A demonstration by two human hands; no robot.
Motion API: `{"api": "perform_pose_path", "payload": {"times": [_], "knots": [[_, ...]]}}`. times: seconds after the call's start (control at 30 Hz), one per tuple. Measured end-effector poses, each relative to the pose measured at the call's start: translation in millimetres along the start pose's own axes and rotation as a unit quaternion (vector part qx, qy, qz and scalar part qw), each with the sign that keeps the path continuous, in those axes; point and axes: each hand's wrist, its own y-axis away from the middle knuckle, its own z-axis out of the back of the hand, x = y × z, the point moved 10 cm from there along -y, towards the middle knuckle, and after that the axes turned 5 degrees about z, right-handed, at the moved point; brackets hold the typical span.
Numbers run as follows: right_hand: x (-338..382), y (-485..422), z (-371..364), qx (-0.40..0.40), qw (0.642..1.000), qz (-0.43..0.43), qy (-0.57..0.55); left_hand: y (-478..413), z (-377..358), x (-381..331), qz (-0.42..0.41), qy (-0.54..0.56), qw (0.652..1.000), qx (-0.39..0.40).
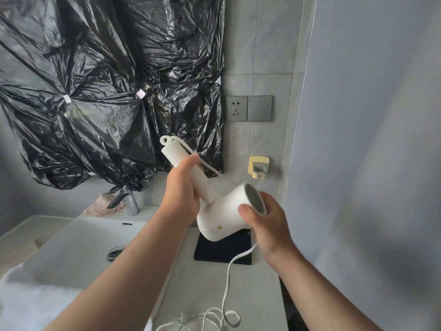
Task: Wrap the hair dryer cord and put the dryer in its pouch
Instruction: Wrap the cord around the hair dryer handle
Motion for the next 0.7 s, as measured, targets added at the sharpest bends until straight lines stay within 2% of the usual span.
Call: {"api": "perform_pose_path", "payload": {"times": [0.03,0.07,0.1,0.13,0.17,0.2,0.23,0.27,0.3,0.33,0.4,0.53,0.7], "knots": [[2.3,-3.8,7.2,-0.01,1.0,-0.004,-0.004,1.1,0.9,-8.3,-0.039,-0.033,0.999,0.009],[6.1,-8.1,14.9,-0.017,1.0,-0.004,-0.002,4.4,9.1,-21.5,-0.102,-0.09,0.991,-0.018],[10.5,-12.8,22.7,-0.019,1.0,0.001,0.007,13.1,19.4,-43.7,-0.21,-0.188,0.957,-0.074],[15.6,-17.0,29.2,-0.018,1.0,0.007,0.018,34.0,13.7,-68.9,-0.359,-0.307,0.876,-0.1],[20.5,-21.0,33.5,-0.015,0.999,0.013,0.028,59.8,-10.6,-78.5,-0.501,-0.423,0.752,-0.064],[26.1,-24.3,36.1,-0.01,0.999,0.02,0.034,78.1,-37.9,-67.5,-0.592,-0.516,0.619,0.014],[31.7,-27.5,36.9,-0.002,0.999,0.029,0.04,83.2,-58.0,-46.8,-0.617,-0.598,0.503,0.092],[37.6,-30.1,36.4,0.009,0.998,0.037,0.047,77.4,-68.6,-27.7,-0.605,-0.669,0.41,0.136],[43.7,-32.1,34.6,0.022,0.997,0.045,0.051,65.1,-73.2,-15.5,-0.579,-0.724,0.344,0.149],[49.7,-33.5,31.7,0.037,0.997,0.051,0.054,53.5,-76.6,-11.4,-0.56,-0.757,0.303,0.146],[60.0,-36.2,26.7,0.063,0.994,0.061,0.061,40.6,-84.4,-14.4,-0.543,-0.781,0.268,0.152],[70.8,-41.9,22.0,0.09,0.99,0.073,0.084,40.5,-92.2,-14.8,-0.52,-0.8,0.234,0.187],[81.3,-41.7,23.6,0.11,0.981,0.098,0.123,39.0,-88.8,-17.3,-0.471,-0.826,0.251,0.178]]}}
